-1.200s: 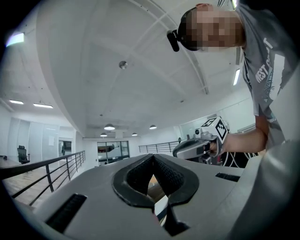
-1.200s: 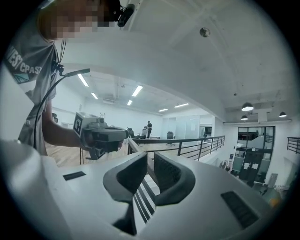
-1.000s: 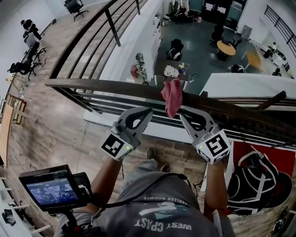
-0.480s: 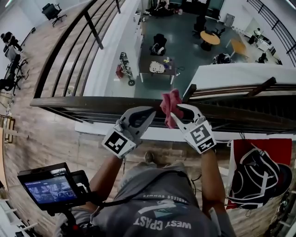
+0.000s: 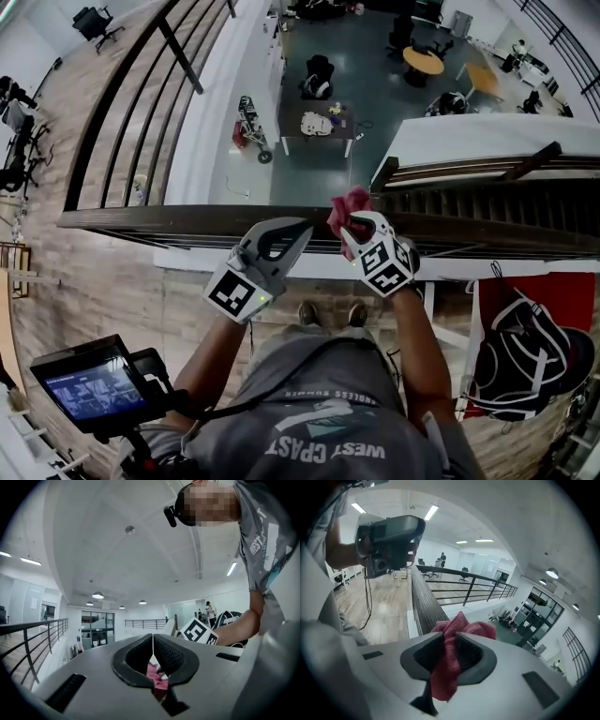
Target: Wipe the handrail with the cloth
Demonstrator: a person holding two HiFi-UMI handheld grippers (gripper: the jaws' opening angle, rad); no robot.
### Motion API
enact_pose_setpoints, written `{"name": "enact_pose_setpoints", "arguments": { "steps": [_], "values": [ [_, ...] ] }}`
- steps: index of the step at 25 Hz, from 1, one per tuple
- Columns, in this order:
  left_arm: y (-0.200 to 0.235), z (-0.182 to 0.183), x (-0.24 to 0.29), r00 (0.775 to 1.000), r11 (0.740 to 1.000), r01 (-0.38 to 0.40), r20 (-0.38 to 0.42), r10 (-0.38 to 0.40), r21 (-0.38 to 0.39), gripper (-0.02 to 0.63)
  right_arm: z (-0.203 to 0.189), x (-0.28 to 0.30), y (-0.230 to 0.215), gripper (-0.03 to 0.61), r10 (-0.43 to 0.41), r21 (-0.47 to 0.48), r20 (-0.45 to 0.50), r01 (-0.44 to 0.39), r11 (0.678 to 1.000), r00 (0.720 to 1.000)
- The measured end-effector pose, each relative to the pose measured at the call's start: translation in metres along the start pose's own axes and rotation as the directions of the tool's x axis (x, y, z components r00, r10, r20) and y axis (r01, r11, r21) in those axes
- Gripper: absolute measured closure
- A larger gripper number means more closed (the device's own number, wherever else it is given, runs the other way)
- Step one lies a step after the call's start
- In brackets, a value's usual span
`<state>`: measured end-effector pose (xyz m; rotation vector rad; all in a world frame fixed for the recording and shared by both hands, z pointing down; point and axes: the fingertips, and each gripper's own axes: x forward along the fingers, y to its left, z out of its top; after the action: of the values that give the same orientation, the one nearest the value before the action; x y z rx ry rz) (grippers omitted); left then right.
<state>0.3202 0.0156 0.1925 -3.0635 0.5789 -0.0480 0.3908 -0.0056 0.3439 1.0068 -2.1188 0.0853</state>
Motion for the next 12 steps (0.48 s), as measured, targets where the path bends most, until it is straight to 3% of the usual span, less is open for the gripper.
{"name": "enact_pose_setpoints", "arguments": {
  "steps": [2, 7, 12],
  "values": [
    [0.000, 0.001, 0.005, 1.000, 1.000, -0.001, -0.004, 0.001, -0.010, 0.606, -0.001, -0.005, -0.001, 0.536, 0.000, 0.017, 0.016, -0.001, 1.000, 1.000],
    [-0.013, 0.007, 0.027, 0.999, 0.999, 0.040, -0.014, -0.040, 0.009, 0.606, -0.035, -0.035, -0.038, 0.543, -0.079, 0.121, -0.001, 0.079, 0.990, 0.997],
    [-0.028, 0.004, 0.060, 0.997, 0.997, 0.078, -0.021, -0.078, 0.000, 0.606, -0.115, -0.089, -0.102, 0.543, -0.224, 0.289, -0.047, 0.228, 0.930, 0.974]
  ]
}}
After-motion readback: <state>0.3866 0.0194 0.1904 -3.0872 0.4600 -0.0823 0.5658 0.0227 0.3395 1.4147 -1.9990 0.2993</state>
